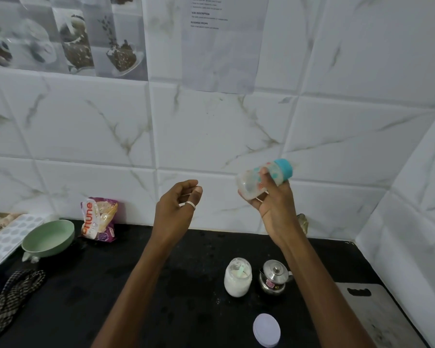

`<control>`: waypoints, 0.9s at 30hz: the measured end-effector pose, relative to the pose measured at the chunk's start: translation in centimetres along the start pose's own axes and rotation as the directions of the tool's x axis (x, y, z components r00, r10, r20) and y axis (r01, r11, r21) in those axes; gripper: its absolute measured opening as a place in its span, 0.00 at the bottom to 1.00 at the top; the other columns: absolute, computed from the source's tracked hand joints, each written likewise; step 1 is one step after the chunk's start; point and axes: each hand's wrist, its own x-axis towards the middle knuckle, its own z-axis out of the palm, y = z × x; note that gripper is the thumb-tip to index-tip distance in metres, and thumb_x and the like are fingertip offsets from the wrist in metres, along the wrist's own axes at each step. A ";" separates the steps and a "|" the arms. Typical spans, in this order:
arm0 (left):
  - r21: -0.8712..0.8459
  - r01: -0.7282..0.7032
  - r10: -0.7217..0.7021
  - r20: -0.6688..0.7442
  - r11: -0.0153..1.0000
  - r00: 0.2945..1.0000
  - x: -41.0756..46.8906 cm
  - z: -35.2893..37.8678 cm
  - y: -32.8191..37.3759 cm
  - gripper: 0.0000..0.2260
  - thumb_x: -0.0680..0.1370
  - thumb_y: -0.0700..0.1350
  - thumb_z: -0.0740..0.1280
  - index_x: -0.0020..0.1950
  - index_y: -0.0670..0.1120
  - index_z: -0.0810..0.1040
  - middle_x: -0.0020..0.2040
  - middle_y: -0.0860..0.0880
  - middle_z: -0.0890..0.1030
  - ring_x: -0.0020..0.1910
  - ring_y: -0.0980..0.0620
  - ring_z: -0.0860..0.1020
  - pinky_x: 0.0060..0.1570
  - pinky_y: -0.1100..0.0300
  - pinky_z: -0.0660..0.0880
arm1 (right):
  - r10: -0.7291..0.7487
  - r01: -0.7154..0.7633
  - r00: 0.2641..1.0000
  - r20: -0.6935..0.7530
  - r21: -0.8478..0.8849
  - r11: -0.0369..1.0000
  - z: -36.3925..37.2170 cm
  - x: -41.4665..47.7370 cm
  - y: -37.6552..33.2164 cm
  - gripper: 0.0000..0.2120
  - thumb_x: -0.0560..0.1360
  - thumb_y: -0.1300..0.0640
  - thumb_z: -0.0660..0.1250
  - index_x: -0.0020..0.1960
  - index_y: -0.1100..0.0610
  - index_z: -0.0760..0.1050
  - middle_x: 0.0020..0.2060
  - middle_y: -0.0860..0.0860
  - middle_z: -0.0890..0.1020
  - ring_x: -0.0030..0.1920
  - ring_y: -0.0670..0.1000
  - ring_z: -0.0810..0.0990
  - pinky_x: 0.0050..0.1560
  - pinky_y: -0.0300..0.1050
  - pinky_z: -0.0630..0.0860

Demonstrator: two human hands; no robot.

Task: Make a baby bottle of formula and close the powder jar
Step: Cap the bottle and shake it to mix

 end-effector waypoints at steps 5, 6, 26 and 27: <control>-0.004 0.001 -0.001 0.003 1.000 1.000 -0.1 0.0 0.2 0.07 0.82 0.52 0.70 0.60 0.59 0.81 0.56 0.57 0.85 0.57 0.57 0.83 0.64 0.50 0.80 | 0.040 0.012 0.985 0.167 -0.299 0.954 0.1 -1.0 0.1 0.29 0.69 0.47 0.76 0.66 0.53 0.73 0.56 0.52 0.84 0.61 0.57 0.83 0.56 0.58 0.83; -0.007 0.002 -0.002 0.004 1.000 1.000 -0.1 0.0 0.2 0.07 0.82 0.52 0.70 0.60 0.59 0.81 0.56 0.57 0.86 0.57 0.57 0.83 0.63 0.50 0.80 | 0.005 0.021 0.993 0.122 -0.207 0.978 0.2 -0.8 -0.1 0.30 0.70 0.47 0.76 0.67 0.55 0.73 0.57 0.53 0.83 0.61 0.58 0.83 0.56 0.60 0.83; 0.001 -0.006 0.006 0.006 1.000 1.000 -0.3 -0.3 0.3 0.07 0.82 0.52 0.70 0.60 0.59 0.81 0.56 0.58 0.85 0.57 0.57 0.83 0.64 0.50 0.80 | -0.066 0.068 0.998 0.019 -0.098 0.993 0.8 -0.6 -0.7 0.30 0.70 0.46 0.73 0.69 0.54 0.71 0.59 0.53 0.82 0.62 0.57 0.83 0.56 0.61 0.82; 0.005 -0.004 0.004 0.003 1.000 1.000 -0.3 -0.4 0.3 0.08 0.82 0.52 0.70 0.61 0.58 0.81 0.56 0.58 0.85 0.57 0.57 0.83 0.64 0.50 0.80 | -0.056 0.062 0.997 0.044 -0.154 0.986 0.9 -0.6 -0.6 0.30 0.70 0.45 0.73 0.68 0.53 0.71 0.59 0.53 0.82 0.62 0.57 0.83 0.56 0.59 0.83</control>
